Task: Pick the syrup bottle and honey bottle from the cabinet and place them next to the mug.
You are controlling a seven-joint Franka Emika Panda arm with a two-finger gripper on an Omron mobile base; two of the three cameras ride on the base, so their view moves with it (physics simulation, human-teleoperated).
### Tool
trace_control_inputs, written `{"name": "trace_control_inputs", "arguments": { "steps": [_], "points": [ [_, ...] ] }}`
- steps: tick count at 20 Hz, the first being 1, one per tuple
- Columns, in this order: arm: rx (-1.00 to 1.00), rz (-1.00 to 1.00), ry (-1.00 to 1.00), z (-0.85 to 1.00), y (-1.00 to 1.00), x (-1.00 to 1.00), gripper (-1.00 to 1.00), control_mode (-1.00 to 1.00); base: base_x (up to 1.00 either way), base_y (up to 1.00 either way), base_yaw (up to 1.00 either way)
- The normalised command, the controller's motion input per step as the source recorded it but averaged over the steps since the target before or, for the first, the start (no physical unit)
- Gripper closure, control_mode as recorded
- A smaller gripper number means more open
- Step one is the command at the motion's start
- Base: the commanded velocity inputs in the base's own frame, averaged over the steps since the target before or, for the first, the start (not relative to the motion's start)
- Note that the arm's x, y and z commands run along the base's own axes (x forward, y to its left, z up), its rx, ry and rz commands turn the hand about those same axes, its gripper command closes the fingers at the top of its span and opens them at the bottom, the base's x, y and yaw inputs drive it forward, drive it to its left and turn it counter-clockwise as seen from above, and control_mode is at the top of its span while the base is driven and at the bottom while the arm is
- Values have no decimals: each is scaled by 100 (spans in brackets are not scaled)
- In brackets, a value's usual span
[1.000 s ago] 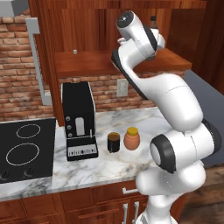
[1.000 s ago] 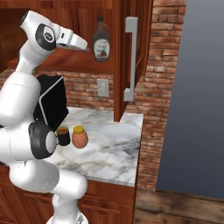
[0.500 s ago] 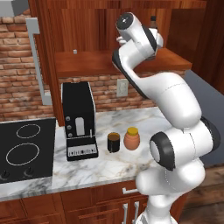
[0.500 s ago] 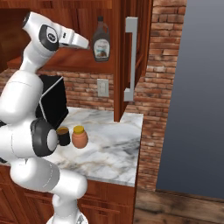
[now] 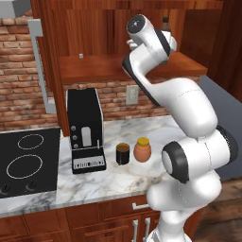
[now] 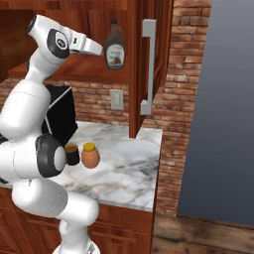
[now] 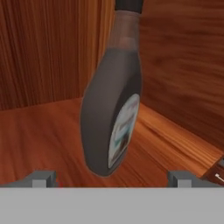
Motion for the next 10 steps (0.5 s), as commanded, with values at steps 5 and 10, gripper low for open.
{"name": "trace_control_inputs", "arguments": {
  "steps": [5, 10],
  "points": [
    [0, 0, 0, 0, -13, 23, -100, -100, 0, 0, 0],
    [0, 0, 0, 0, 0, 26, -100, -100, 0, 0, 0]
  ]
}}
